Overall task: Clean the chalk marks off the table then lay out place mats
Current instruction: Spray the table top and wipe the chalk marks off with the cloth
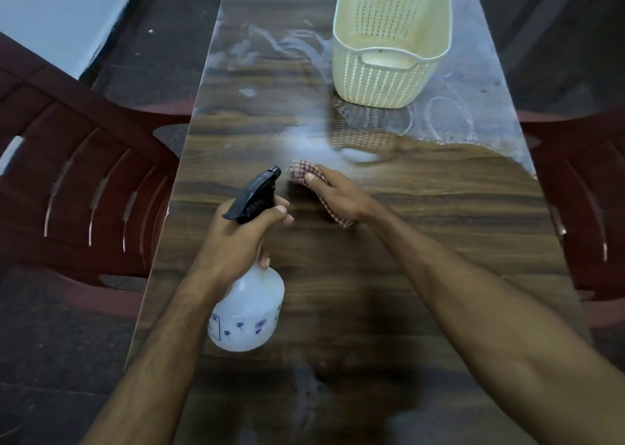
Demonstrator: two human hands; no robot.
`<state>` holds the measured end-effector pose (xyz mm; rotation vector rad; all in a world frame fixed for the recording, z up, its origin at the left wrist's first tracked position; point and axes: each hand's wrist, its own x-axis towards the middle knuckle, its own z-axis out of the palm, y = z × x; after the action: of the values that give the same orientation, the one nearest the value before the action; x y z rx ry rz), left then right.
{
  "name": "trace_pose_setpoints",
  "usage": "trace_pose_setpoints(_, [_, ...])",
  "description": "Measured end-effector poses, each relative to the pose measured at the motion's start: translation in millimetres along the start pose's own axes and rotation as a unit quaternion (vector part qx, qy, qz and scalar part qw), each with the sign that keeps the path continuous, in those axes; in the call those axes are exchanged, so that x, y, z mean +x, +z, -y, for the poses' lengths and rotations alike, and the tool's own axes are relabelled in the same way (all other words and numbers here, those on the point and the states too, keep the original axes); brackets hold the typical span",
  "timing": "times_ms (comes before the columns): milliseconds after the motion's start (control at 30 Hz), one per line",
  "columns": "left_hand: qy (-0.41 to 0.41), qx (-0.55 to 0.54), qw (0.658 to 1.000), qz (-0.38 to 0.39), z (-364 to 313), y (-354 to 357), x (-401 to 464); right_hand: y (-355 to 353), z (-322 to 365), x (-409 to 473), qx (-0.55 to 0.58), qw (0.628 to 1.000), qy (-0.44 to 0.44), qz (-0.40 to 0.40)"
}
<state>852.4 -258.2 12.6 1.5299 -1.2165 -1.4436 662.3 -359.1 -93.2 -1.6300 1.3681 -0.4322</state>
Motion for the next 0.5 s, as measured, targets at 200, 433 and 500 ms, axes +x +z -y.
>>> trace_pose_setpoints(200, [0.003,-0.008,1.0,-0.001,-10,54,-37,-54,-27,-90,0.097,0.995,0.017,0.003])
trace_pose_setpoints(433, [-0.01,-0.012,1.0,-0.019,-18,128,-100,-91,-66,-185,0.112,0.993,0.029,0.006])
trace_pose_setpoints(500, [-0.012,-0.017,0.999,-0.026,-18,145,-119,-100,-74,-211,0.11,0.993,0.031,0.005])
